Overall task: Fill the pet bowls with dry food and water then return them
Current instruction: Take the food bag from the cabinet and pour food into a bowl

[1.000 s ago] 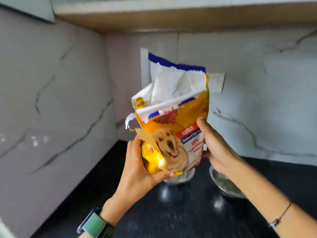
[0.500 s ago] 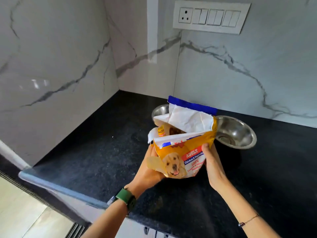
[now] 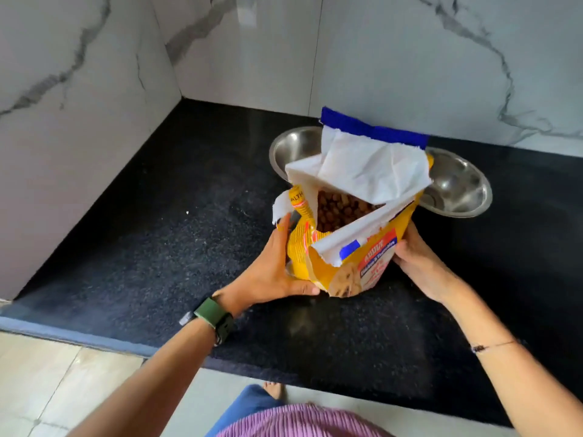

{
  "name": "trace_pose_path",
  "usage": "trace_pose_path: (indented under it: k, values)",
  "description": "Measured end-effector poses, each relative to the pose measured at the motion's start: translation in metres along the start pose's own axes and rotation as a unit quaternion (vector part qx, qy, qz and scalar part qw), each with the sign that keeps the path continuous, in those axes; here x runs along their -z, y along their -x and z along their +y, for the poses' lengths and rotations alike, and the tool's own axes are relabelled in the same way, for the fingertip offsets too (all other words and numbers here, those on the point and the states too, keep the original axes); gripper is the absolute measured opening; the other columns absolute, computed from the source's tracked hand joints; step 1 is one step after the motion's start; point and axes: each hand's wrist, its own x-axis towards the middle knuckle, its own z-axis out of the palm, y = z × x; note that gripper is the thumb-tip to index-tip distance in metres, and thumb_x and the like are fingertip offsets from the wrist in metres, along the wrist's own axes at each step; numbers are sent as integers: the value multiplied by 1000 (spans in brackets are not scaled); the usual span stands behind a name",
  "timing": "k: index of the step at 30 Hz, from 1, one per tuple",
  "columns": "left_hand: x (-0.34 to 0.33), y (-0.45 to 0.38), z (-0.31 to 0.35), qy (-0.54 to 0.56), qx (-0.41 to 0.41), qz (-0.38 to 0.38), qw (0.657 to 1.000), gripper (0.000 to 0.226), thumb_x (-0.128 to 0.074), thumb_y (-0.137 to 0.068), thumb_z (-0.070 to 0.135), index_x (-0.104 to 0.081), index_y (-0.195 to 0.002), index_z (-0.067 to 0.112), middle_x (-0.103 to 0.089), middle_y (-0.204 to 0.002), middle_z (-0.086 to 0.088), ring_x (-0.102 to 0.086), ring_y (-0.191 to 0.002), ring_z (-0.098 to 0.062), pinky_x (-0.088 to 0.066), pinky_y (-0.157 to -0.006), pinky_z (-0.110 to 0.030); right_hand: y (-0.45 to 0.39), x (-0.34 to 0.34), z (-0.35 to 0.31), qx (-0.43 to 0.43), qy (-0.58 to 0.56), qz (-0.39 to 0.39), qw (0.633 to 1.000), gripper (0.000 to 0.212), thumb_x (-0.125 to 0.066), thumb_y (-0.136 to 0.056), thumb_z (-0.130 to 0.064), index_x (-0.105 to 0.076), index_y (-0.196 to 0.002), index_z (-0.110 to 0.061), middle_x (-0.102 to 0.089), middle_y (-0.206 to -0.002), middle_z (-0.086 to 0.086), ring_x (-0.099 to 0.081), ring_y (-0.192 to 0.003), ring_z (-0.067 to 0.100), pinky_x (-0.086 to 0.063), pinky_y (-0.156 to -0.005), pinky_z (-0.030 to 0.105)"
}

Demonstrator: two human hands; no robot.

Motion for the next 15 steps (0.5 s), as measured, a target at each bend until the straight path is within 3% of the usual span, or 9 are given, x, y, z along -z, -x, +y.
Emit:
trace_pose_path:
  k: [2, 6, 10, 13, 15]
  values:
    - [-2, 0, 6, 5, 3, 14, 1000, 114, -78, -51, 64, 7, -127, 69, -24, -152, 13, -30, -137, 4, -31, -109, -15, -1, -4, -2, -9, 15, -6, 1000, 94, -77, -47, -70, -36, -129, -47, -55, -131, -19, -50, -124, 1, -47, -92, 19]
    - [-8, 0, 6, 98, -3, 67, 993, 105, -81, -51, 61, -21, -136, 53, -43, -146, 3, -44, -133, -11, -39, -110, -38, -3, -25, -6, 3, -9, 68, 998, 102, -81, -33, -69, -41, -119, -32, -69, -102, -21, -62, -96, -11, -49, -75, 9]
    - [-8, -4, 19, 151, 22, 107, 982, 92, -80, -49, 49, -44, -132, 31, -64, -122, 5, -62, -111, -8, -51, -97, -40, -8, -40, 0, 45, -70, 182, 980, 88, -80, -42, -68, -51, -111, -22, -74, -89, -18, -68, -85, -3, -52, -71, 14]
    - [-7, -14, 35, 200, 34, 126, 971, 82, -82, -51, 46, -50, -126, 35, -67, -117, 4, -65, -107, -11, -53, -92, -43, -9, -42, -11, 45, -92, 206, 973, 78, -78, -47, -68, -54, -96, -13, -73, -73, -11, -68, -71, 1, -53, -64, 16]
    - [-3, -21, 54, 210, 35, 131, 968, 72, -82, -52, 44, -51, -116, 49, -65, -117, 8, -64, -108, -10, -53, -93, -42, -11, -38, -27, 39, -104, 214, 971, 72, -76, -50, -67, -58, -95, -14, -74, -78, -10, -69, -76, 2, -53, -65, 17]
